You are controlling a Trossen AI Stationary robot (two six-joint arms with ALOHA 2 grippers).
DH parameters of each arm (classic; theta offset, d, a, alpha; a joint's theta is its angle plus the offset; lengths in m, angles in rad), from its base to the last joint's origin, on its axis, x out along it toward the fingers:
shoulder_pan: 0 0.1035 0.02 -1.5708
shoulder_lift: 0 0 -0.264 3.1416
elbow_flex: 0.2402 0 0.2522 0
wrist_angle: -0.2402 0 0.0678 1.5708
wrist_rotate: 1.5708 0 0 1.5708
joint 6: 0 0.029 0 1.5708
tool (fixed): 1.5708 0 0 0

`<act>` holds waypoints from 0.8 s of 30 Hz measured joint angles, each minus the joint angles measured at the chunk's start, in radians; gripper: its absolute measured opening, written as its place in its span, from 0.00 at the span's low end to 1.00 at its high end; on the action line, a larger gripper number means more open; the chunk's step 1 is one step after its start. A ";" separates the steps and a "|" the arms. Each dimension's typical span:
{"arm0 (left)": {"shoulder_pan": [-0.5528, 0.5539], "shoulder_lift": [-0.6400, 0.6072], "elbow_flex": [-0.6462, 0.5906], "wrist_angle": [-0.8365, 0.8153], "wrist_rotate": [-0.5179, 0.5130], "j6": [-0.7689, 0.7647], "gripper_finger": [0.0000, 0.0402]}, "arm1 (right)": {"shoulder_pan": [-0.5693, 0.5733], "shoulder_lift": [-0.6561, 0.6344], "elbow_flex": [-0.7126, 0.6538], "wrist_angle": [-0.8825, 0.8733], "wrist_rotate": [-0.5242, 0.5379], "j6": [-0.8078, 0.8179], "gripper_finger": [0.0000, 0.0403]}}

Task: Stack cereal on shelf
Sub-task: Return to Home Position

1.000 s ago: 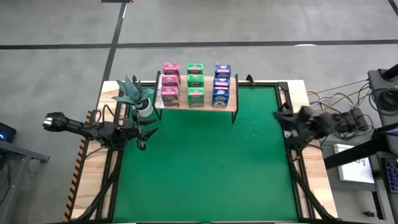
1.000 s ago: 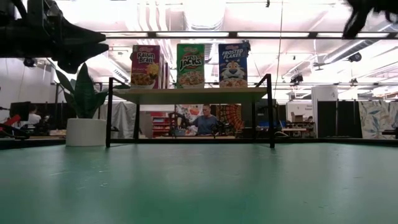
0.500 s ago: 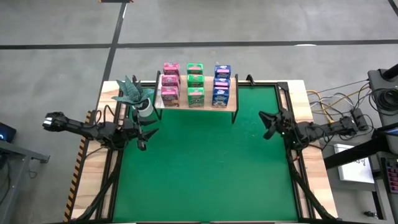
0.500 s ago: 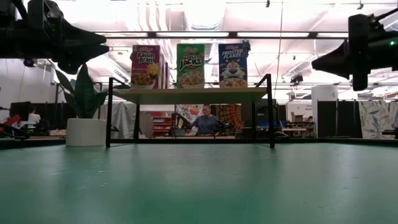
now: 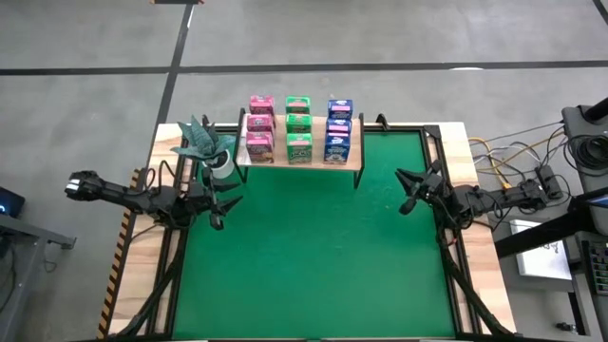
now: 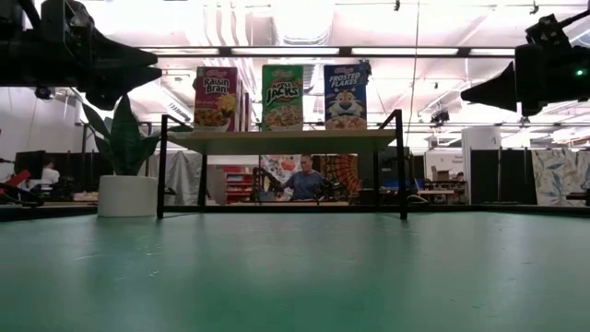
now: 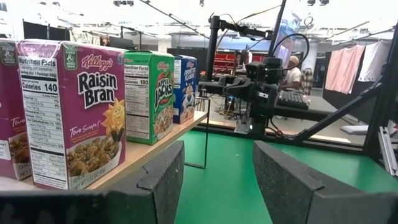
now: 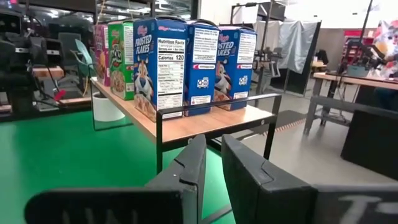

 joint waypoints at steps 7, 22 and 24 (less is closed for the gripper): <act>0.000 0.000 0.000 0.000 0.000 0.000 0.43 | 0.000 0.018 0.000 0.000 0.000 0.005 0.11; 0.000 0.000 0.000 0.000 0.000 0.000 0.43 | 0.000 0.018 0.000 0.000 0.000 0.005 0.11; 0.000 0.000 0.000 0.000 0.000 0.000 0.43 | 0.000 0.018 0.000 0.000 0.000 0.005 0.11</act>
